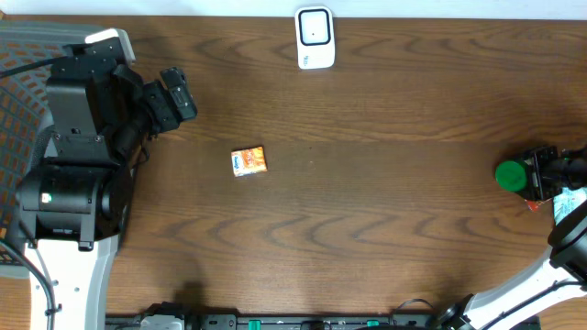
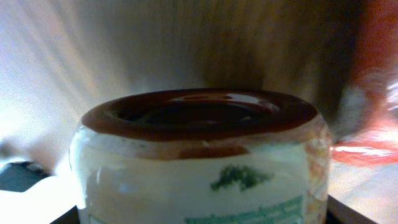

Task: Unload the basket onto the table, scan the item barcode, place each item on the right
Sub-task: 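Lower the jar beside the wipes pack and open the right gripper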

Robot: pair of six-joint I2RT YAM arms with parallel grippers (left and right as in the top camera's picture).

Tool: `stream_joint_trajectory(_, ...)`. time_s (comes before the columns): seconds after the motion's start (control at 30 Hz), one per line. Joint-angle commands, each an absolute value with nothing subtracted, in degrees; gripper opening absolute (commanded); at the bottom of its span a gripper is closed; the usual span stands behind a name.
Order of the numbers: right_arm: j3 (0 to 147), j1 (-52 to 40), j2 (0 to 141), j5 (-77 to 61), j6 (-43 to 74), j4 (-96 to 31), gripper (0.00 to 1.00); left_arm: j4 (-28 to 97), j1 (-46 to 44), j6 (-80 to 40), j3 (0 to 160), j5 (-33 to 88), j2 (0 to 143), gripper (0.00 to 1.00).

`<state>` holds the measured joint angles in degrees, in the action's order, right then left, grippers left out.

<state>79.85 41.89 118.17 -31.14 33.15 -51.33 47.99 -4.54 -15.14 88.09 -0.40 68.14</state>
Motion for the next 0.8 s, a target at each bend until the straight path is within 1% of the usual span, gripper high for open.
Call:
stream_joint_trajectory(0.0, 76.1, 42.3, 117.3, -37.8, 42.7, -47.5, 0.55, 48.0, -4.3, -14.6, 88.7, -1.1, 68.2, 0.98)
stream_joint_trajectory(0.13, 73.2, 42.2, 117.3, -40.5, 51.4, -41.7, 0.59, 48.0, -4.3, -14.6, 88.7, -1.1, 68.2, 0.98)
stream_joint_trajectory(0.23, 72.6, 42.2, 117.3, -42.7, 54.7, -39.4, 0.59, 48.0, -4.3, -14.6, 88.7, -1.1, 68.2, 0.98)
stream_joint_trajectory(0.3, 72.6, 42.2, 117.3, -43.4, 56.4, -38.8, 0.62, 48.0, -4.3, -14.6, 88.7, -1.1, 68.2, 0.98)
stream_joint_trajectory(0.37, 72.6, 42.2, 117.3, -44.2, 57.3, -37.8, 0.69, 48.0, -4.3, -14.6, 88.7, -1.1, 68.2, 0.98)
stream_joint_trajectory(0.4, 72.6, 42.2, 117.3, -44.5, 57.2, -37.3, 0.76, 48.0, -4.3, -14.6, 88.7, -1.1, 68.2, 0.97)
stream_joint_trajectory(0.53, 72.6, 42.3, 117.3, -43.8, 57.2, -37.0, 0.93, 48.0, -4.3, -14.6, 88.7, -1.1, 68.2, 0.98)
stream_joint_trajectory(0.57, 72.6, 42.5, 117.3, -43.8, 57.2, -37.0, 0.99, 48.0, -4.3, -14.6, 88.7, -1.1, 68.2, 0.98)
stream_joint_trajectory(0.7, 72.7, 42.7, 117.2, -43.4, 56.2, -36.8, 0.99, 48.0, -4.3, -14.6, 88.7, -1.1, 68.2, 0.98)
stream_joint_trajectory(0.77, 73.0, 42.7, 116.8, -41.9, 53.9, -36.8, 0.99, 48.0, -4.3, -14.6, 88.7, -1.1, 68.2, 0.98)
